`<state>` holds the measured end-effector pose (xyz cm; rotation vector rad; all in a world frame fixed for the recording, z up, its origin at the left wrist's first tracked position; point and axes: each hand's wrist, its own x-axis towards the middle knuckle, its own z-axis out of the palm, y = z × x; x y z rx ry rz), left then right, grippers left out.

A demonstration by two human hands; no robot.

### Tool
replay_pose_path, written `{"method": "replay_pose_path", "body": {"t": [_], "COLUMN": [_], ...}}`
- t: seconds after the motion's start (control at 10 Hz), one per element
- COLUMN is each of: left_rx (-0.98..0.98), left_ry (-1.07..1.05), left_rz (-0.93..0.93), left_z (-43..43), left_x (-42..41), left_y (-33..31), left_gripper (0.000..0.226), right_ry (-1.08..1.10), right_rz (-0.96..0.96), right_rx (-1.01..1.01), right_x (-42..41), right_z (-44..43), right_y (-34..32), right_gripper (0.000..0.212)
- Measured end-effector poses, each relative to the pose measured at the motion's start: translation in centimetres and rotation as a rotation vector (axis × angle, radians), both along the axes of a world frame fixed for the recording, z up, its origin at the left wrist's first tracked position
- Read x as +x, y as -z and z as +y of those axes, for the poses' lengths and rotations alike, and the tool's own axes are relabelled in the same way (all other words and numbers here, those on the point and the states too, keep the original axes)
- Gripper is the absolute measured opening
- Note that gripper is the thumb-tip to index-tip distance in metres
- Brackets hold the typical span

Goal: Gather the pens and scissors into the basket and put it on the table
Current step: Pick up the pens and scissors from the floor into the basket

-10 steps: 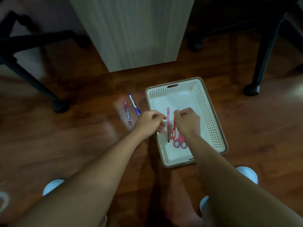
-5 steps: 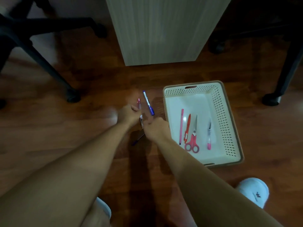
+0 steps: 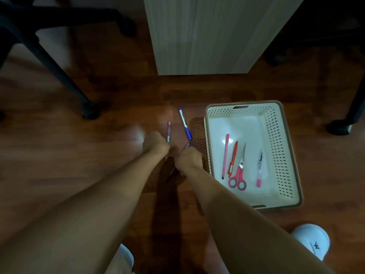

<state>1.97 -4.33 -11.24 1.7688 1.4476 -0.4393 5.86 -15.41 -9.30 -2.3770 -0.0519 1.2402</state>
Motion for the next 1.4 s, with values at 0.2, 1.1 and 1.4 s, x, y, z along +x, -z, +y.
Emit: {"method": "replay_pose_path", "body": {"t": [0.2,1.1,1.4], "left_rx": [-0.114,0.3,0.233], "left_ry": [-0.166,0.057,0.056], "left_rz": [-0.337,-0.31,0.017], "left_z": [0.8,-6.0,-3.3], "left_x": [-0.6,7.0,5.6], "left_y": [-0.9,-3.4,2.0], "left_gripper": [0.026,0.031,0.054], "right_ry": [-0.049,-0.033,-0.009], "right_rz": [-0.184,-0.754,-0.519], "right_rx": [0.087,-0.109,-0.243], "right_x": [3.4,14.9,17.2], "right_z": [0.9,-15.1,-18.1], "right_y": [-3.4,-5.4,-4.3], "right_gripper": [0.063,0.039,0.065]}}
